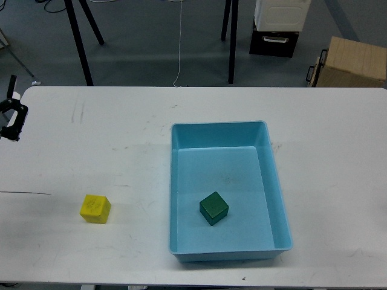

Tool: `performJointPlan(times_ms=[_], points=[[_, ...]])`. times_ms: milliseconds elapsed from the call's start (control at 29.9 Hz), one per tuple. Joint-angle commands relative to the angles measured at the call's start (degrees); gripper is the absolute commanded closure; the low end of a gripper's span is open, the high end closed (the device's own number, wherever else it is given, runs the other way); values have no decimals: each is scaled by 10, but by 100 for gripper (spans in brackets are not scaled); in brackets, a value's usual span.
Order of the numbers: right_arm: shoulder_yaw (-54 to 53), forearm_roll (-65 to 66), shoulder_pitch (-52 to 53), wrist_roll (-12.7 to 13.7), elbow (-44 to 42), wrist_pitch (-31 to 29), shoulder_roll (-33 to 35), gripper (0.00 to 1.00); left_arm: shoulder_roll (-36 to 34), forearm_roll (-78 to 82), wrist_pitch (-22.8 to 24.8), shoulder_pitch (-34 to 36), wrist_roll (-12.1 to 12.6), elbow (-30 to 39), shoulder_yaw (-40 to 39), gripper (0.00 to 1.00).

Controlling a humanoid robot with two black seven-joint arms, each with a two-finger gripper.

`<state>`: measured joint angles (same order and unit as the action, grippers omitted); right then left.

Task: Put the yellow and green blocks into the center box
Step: 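Raise the left gripper and swing it away from the yellow cube, then bring the left gripper down over the yellow cube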

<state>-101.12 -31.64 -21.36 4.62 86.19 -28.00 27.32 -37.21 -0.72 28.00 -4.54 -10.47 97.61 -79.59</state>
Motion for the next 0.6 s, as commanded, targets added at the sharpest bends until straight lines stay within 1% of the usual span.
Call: performJointPlan(times_ms=[0,67,100,201,268,334,401,535,569], points=[[9,2,4,0,-1,0,-18,0,-117,27,-4,4,1,13,17,0],[10,10,5,0,-1,0,-31,0,-158,27,-5,34,2,11,44,0],[10,17,5,0,-1,0,-36,0,-176,28,-6,62,2,9,70,0],[10,26,5,0,-1,0,-49,0,-220,29,-17,168,3,-18,180,0],[10,27,4,0,0,0,-56,0,-224,31,-28,280,4,-64,288,0],[11,27,4,0,-1,0,-60,0,-219,31,-31,389,5,-92,401,0],[13,27,4,0,-1,0,-64,0,-204,32,-32,514,5,-111,535,0],[13,27,4,0,-1,0,-71,0,-178,38,-32,719,7,-136,763,0],[12,27,4,0,-1,0,-73,0,-171,41,-32,761,8,-138,806,0]])
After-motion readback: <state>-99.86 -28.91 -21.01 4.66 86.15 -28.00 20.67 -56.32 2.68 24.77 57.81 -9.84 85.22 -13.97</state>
